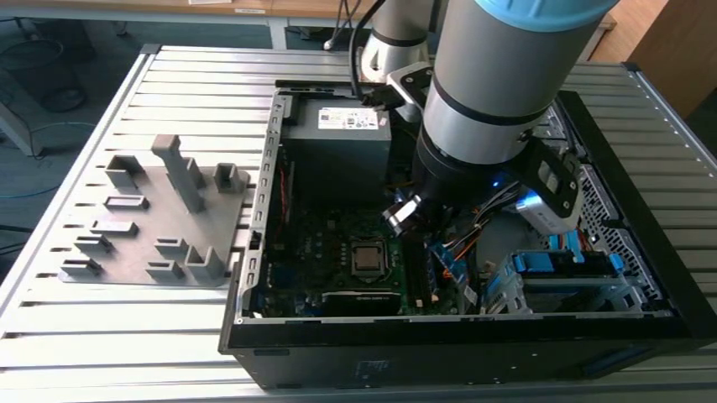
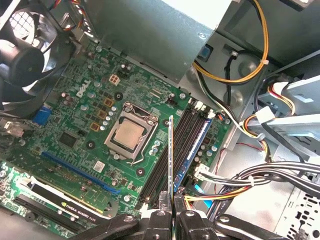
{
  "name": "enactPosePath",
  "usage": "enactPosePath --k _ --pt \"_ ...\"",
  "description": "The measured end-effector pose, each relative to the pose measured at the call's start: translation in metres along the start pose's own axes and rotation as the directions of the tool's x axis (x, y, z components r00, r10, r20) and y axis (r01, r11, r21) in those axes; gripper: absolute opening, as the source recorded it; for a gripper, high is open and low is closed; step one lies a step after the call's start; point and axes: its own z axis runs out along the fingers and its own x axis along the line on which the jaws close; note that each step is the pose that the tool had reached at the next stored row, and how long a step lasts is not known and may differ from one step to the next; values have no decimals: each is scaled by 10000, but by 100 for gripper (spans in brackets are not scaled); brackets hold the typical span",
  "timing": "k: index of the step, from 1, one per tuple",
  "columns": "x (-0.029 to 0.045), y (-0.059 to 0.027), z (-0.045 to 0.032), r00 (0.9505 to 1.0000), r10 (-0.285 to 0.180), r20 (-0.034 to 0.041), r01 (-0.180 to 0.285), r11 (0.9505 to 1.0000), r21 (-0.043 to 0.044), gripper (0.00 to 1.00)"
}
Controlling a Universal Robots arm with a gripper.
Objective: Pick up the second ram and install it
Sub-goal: 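Insert the second ram into the second slot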
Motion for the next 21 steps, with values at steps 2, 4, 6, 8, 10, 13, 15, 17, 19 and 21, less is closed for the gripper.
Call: enactPosePath --k 2,4,6,8,10,13,15,17,19,21 --pt "0 0 0 9999 110 8 -111 9999 9 14" --pt "0 0 0 9998 220 16 -220 9998 19 14" --pt "0 0 0 9995 315 22 -315 9995 27 14" --pt "0 0 0 9992 402 29 -402 9992 33 14" --pt "0 0 0 9988 481 35 -481 9988 40 14" --pt "0 0 0 9982 604 45 -604 9982 50 14" --pt "0 0 0 9976 696 52 -696 9976 57 14" --pt "0 0 0 9969 780 58 -780 9969 64 14" --pt "0 0 0 9963 858 64 -858 9963 71 14" --pt "0 0 0 9955 947 71 -947 9955 77 14"
